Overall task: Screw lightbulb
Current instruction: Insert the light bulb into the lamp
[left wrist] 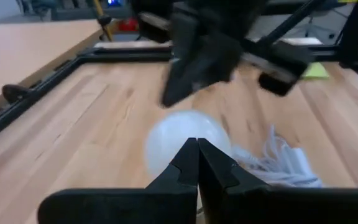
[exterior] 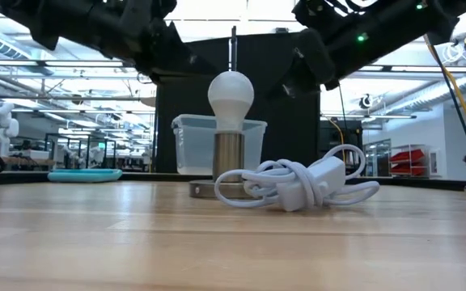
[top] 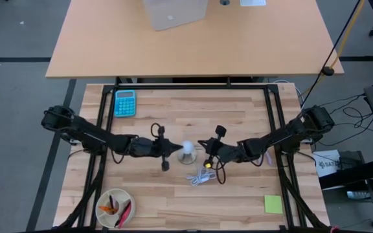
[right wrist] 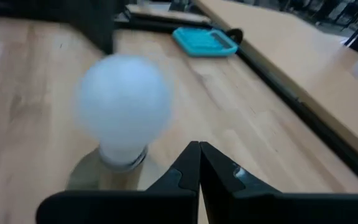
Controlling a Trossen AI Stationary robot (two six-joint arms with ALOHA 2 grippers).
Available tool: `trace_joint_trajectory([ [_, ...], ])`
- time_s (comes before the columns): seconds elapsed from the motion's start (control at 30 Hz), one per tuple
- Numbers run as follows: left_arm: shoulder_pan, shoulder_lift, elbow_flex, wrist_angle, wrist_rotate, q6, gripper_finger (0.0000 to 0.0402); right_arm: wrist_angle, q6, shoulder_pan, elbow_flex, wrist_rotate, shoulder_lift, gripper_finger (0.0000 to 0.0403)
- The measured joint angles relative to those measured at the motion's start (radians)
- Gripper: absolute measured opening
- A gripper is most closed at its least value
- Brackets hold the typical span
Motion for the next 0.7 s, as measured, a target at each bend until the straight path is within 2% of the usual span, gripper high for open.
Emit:
trace_joint_trajectory([
  [0.17, -0.014, 0.050, -0.001, 0.042, 0.019, 0.013, 0.0000, 0.058, -0.038, -0.037, 0.000, -0.056, 0.000, 0.0000],
  [0.7, 0.031, 0.080, -0.002, 0.069, 0.053, 0.000, 0.0000, 0.081, -0.046, -0.049, 0.000, -0.117, -0.001, 0.0000],
])
